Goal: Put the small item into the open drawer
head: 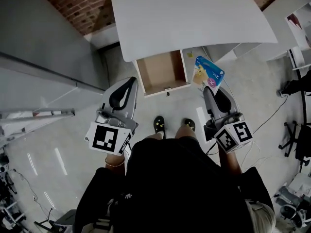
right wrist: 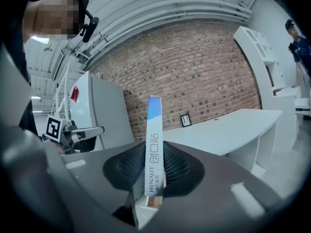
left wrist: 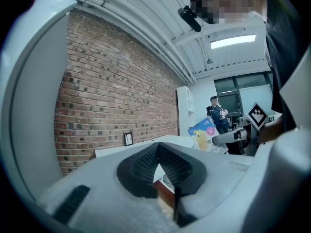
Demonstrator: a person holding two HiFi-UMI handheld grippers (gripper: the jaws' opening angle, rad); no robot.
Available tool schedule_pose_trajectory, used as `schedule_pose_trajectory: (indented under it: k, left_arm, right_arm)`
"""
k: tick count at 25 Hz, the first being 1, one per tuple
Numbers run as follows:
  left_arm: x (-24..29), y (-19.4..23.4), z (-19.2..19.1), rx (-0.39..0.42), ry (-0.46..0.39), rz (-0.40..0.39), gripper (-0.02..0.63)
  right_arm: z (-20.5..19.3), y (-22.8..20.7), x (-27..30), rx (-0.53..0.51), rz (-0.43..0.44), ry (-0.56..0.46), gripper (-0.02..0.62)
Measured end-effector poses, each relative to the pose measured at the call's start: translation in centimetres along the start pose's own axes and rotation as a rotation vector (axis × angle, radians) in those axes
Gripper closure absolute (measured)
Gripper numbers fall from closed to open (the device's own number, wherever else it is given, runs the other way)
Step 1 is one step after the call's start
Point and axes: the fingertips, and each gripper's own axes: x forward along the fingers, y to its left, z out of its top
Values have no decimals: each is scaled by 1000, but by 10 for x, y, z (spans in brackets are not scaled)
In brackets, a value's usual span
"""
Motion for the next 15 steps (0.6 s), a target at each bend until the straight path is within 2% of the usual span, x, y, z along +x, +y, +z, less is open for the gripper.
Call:
schedule_pose_trajectory:
  k: [3,8,15]
  left_arm:
    - [-7,1,1,-14,0,61,618]
    - [-7,38,-15,-60,13,190,618]
    - [-1,33,-30,-105,42,317,618]
  right_arm:
    - [-2,-1,12,-29,64,45,499]
    - [-13,1,68,-98,192,139,499]
    - [-34,-21,90,-193,304,254,499]
